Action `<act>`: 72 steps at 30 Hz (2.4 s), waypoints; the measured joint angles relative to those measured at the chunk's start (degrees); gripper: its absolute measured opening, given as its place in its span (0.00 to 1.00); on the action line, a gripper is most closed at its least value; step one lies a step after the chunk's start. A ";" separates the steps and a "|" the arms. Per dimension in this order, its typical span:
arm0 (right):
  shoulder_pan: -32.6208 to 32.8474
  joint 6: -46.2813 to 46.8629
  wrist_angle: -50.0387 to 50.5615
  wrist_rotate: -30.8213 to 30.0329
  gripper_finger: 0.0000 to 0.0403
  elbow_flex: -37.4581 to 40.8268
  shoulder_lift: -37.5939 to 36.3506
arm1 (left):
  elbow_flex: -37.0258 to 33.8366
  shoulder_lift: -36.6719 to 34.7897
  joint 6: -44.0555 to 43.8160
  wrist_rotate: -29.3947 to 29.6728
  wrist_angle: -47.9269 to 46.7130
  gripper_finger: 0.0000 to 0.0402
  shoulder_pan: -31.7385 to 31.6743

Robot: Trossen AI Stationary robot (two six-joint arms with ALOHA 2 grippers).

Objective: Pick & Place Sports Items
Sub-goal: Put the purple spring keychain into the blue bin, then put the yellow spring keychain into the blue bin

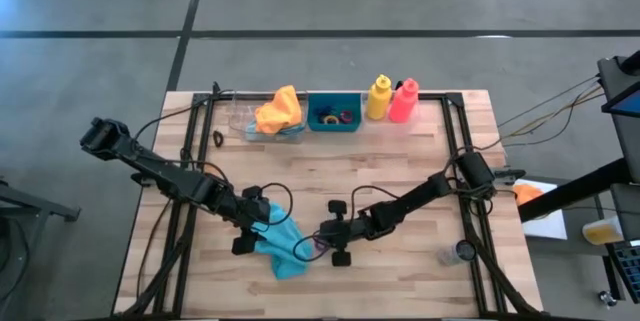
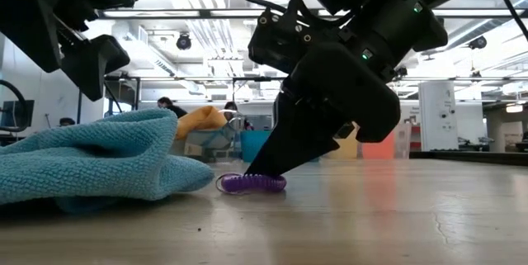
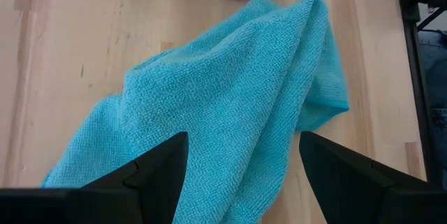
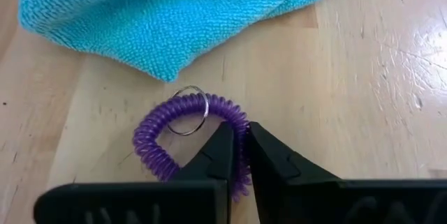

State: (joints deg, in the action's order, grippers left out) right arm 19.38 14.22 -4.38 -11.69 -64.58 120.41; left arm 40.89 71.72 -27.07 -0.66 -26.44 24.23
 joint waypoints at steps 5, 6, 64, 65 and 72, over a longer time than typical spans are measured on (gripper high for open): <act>-0.26 -0.82 1.79 -0.75 0.04 0.10 -2.19 | 0.02 0.00 2.16 0.04 0.29 0.70 0.00; -0.26 -1.20 3.33 -1.79 0.04 0.22 -3.13 | 0.02 0.00 2.87 0.20 0.34 0.70 0.00; -35.80 -14.96 5.53 -5.58 0.78 0.24 -22.00 | -4.63 -14.19 7.30 12.95 -20.18 0.43 -5.21; -35.02 -15.79 5.38 -5.61 0.79 0.23 -22.00 | -4.52 -14.77 5.48 15.39 -21.83 0.43 -5.22; -29.86 -15.91 4.82 -5.60 0.84 0.20 -22.20 | 1.06 -17.25 -4.75 20.40 -31.59 0.43 -5.97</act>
State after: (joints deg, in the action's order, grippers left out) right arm -10.49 -1.69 0.44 -17.30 -64.38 98.21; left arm 41.95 54.47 -31.82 19.73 -58.03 18.26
